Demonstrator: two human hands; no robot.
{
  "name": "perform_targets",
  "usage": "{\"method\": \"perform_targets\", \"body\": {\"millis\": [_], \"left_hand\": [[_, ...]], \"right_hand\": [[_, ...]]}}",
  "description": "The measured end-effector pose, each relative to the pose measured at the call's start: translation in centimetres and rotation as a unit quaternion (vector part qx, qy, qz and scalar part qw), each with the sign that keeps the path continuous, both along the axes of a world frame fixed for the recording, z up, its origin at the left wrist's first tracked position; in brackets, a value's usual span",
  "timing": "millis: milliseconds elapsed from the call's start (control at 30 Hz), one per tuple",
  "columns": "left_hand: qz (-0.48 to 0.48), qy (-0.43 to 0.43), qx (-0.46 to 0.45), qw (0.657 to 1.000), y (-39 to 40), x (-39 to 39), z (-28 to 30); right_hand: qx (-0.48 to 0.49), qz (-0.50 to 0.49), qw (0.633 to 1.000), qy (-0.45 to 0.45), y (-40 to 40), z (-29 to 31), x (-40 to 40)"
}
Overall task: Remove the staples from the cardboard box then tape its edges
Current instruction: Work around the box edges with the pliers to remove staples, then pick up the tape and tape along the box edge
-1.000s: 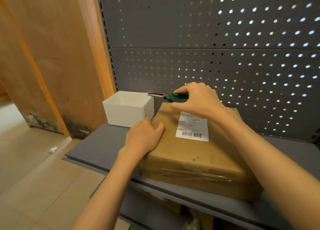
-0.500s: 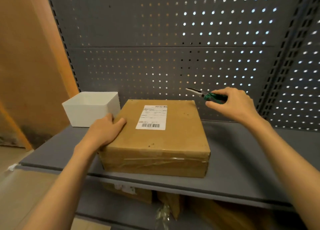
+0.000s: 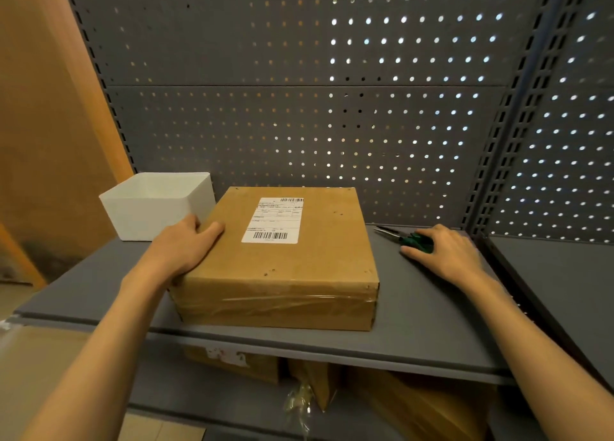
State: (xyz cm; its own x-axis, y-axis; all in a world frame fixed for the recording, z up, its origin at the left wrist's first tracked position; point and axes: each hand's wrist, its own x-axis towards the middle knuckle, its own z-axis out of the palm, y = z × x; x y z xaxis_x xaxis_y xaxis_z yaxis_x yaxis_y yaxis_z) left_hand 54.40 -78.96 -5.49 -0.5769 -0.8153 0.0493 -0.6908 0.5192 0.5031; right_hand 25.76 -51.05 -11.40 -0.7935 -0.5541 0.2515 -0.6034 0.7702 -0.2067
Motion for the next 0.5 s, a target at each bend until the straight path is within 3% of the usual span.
{"method": "perform_targets", "body": {"millis": [267,367,433,500], "left_hand": [[0.012,0.019,0.039,0.999,-0.1,0.2,-0.1],[0.011,0.05,0.167,0.985,-0.4,0.5,0.0],[0.001,0.085,0.287,0.954,-0.5,0.9,0.1],[-0.014,0.111,0.35,0.93,-0.5,1.3,0.2]], "right_hand": [[0.037,0.023,0.998,-0.035,-0.4,-0.5,0.7],[-0.065,0.062,0.993,-0.075,-1.3,1.0,2.9],[-0.168,0.096,0.966,-0.169,-2.7,2.7,5.6],[-0.23,0.111,0.925,-0.283,-4.1,4.4,8.3]]}}
